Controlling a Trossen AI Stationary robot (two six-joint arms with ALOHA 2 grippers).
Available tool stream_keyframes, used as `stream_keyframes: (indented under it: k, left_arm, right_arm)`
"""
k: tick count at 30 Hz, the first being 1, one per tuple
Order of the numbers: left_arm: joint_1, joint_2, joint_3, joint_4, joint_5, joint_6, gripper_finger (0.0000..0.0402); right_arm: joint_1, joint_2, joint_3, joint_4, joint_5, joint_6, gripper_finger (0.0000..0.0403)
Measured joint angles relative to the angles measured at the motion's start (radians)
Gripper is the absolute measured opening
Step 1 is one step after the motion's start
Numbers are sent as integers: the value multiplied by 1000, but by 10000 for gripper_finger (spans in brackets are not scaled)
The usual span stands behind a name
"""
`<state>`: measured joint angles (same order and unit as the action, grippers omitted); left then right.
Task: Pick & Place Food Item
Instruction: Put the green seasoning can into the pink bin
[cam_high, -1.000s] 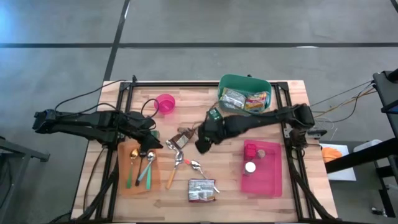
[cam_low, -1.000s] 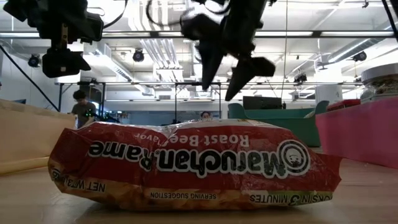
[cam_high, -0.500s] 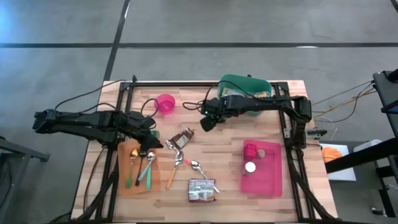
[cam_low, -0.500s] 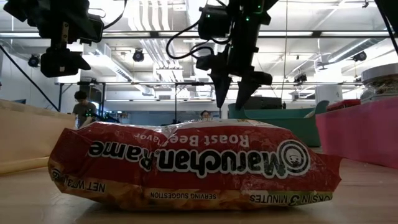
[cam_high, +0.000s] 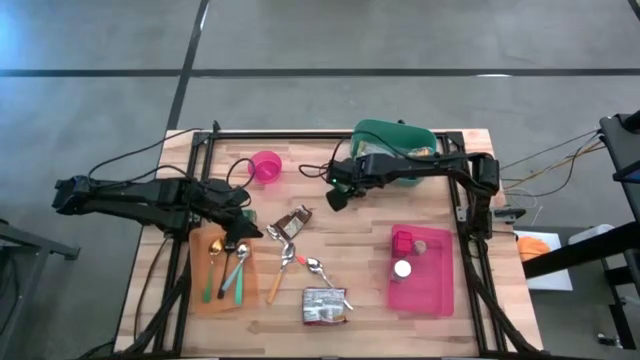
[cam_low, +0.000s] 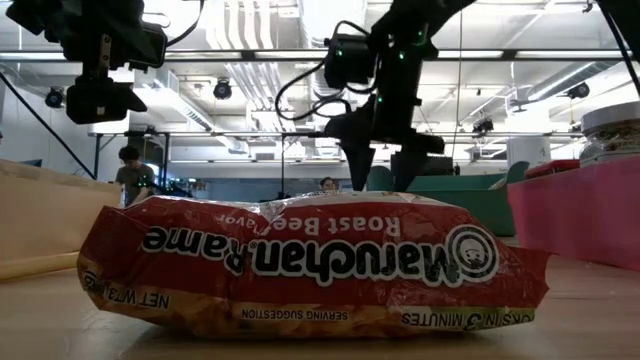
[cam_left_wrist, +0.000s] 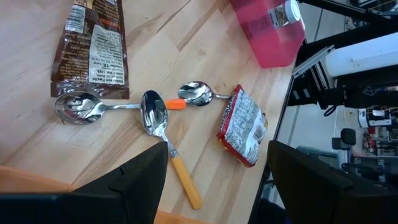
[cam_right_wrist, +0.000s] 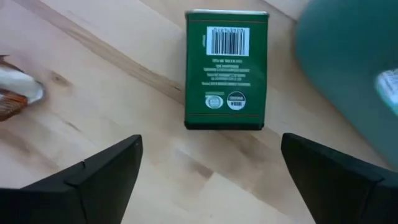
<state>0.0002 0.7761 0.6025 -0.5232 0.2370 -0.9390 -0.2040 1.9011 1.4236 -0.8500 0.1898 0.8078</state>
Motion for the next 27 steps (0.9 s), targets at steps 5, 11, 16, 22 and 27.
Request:
stream_keyframes:
  k: [5,11,16,22,27]
  left_arm:
    - [0,0,0,0,0,0,277]
    - [0,0,0,3,0,-3,277]
    - [2,0,0,17,0,-3,277]
    - [2,1,0,19,0,-3,277]
    - [2,1,0,18,0,0,277]
  right_arm:
    - [-2,0,-54,70,21,3,382]
    - [-4,0,-85,108,69,4,382]
    - [-8,0,-104,140,75,3,382]
    - [-13,0,-118,185,75,3,382]
    - [-24,31,-103,201,74,-4,382]
